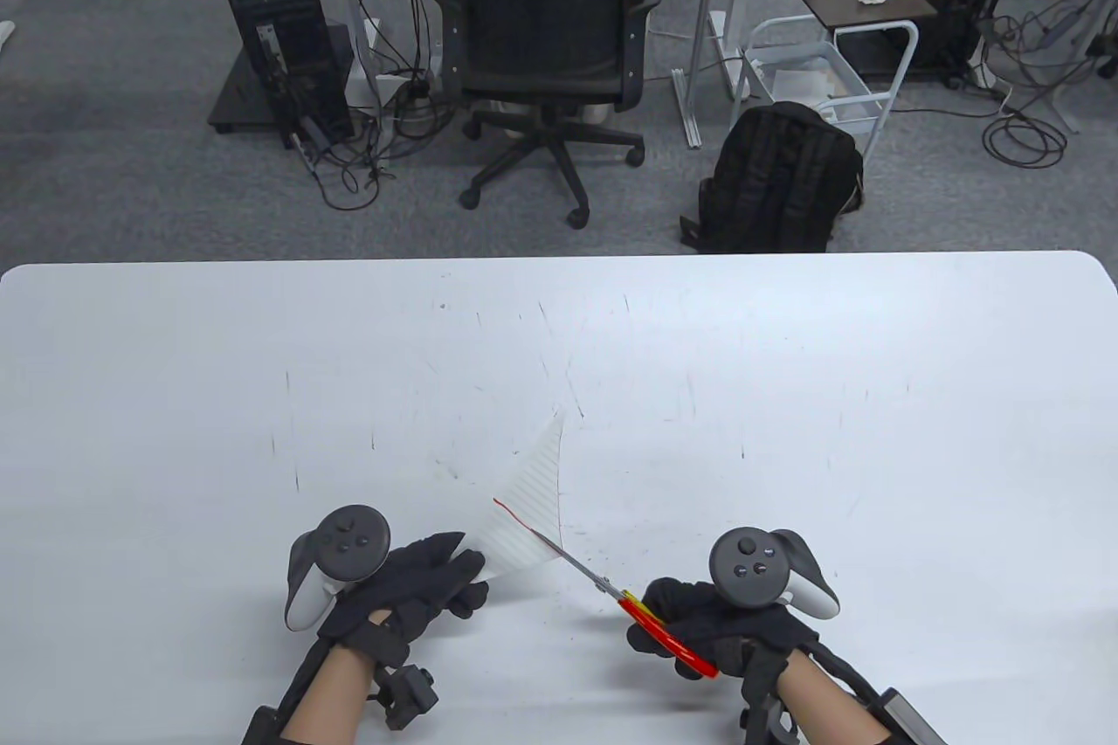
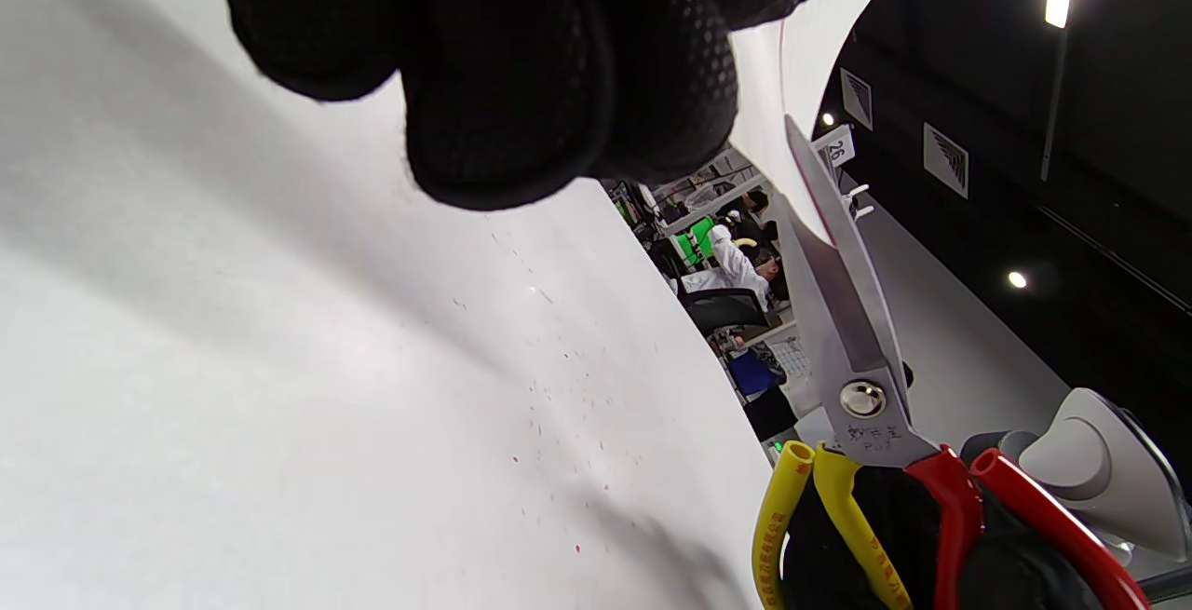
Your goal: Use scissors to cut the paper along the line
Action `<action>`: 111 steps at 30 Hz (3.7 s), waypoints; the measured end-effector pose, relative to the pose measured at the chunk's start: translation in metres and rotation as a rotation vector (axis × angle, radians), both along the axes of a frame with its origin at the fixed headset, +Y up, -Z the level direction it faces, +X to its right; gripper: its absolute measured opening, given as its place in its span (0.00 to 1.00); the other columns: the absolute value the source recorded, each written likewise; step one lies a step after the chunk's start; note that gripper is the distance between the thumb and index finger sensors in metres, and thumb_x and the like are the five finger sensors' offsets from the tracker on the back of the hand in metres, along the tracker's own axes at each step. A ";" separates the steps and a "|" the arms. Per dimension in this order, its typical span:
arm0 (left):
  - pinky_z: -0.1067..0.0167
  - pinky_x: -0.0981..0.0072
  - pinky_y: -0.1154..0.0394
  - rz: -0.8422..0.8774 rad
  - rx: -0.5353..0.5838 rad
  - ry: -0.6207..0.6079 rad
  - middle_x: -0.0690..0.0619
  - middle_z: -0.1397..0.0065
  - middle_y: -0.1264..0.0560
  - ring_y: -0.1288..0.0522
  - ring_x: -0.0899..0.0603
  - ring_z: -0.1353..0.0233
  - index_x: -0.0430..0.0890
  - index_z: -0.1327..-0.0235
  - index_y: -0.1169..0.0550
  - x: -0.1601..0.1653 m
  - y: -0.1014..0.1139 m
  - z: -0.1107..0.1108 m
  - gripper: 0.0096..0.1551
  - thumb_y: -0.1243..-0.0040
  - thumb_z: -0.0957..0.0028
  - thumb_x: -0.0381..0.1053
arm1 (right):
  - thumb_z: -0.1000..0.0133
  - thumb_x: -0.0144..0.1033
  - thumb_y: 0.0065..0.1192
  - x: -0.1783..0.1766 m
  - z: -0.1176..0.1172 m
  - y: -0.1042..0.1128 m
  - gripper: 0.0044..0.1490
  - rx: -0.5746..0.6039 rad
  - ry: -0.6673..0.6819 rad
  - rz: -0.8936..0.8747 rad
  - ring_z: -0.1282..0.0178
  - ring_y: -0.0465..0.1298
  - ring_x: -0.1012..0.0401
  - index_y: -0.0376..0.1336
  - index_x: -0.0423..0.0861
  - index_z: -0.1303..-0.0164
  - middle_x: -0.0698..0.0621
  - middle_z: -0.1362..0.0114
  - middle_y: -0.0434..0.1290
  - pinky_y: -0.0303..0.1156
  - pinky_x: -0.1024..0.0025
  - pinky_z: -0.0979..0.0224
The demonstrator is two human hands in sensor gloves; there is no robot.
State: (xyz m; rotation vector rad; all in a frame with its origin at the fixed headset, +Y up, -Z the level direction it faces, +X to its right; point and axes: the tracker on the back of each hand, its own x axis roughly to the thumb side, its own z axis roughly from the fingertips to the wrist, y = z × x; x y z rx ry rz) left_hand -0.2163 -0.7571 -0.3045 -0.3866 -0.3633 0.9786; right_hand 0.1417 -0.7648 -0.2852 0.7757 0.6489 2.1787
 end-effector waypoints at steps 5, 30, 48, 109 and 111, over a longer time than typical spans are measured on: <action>0.42 0.56 0.22 0.010 -0.013 0.000 0.54 0.53 0.15 0.16 0.52 0.52 0.46 0.39 0.23 0.000 -0.001 0.000 0.19 0.49 0.35 0.54 | 0.40 0.59 0.53 0.000 0.000 0.000 0.43 0.003 -0.001 -0.002 0.68 0.79 0.67 0.57 0.32 0.37 0.42 0.49 0.76 0.70 0.73 0.63; 0.44 0.56 0.22 -0.038 0.049 -0.045 0.54 0.54 0.15 0.16 0.52 0.54 0.46 0.39 0.23 0.009 0.007 0.004 0.19 0.48 0.35 0.54 | 0.36 0.67 0.41 -0.006 0.005 -0.001 0.51 -0.035 0.110 -0.032 0.58 0.77 0.59 0.50 0.30 0.29 0.37 0.40 0.70 0.69 0.63 0.52; 0.43 0.57 0.22 -0.038 0.058 -0.069 0.54 0.54 0.15 0.16 0.52 0.53 0.46 0.39 0.23 0.015 0.007 0.007 0.19 0.48 0.35 0.54 | 0.36 0.63 0.45 -0.008 0.006 0.000 0.46 0.018 0.069 -0.061 0.62 0.78 0.62 0.52 0.32 0.32 0.40 0.43 0.72 0.69 0.67 0.56; 0.44 0.57 0.22 0.021 -0.174 -0.202 0.53 0.53 0.15 0.16 0.51 0.53 0.42 0.38 0.24 0.031 -0.018 0.001 0.21 0.51 0.33 0.53 | 0.36 0.62 0.43 -0.015 0.008 -0.013 0.44 -0.083 0.001 -0.058 0.67 0.79 0.68 0.54 0.31 0.36 0.43 0.49 0.75 0.72 0.75 0.62; 0.48 0.58 0.21 -0.006 -0.192 -0.182 0.52 0.54 0.15 0.15 0.51 0.55 0.41 0.39 0.23 0.031 -0.020 0.001 0.21 0.50 0.33 0.52 | 0.36 0.62 0.43 -0.015 0.008 -0.015 0.44 -0.104 -0.007 -0.042 0.68 0.79 0.69 0.55 0.31 0.37 0.43 0.49 0.75 0.72 0.75 0.62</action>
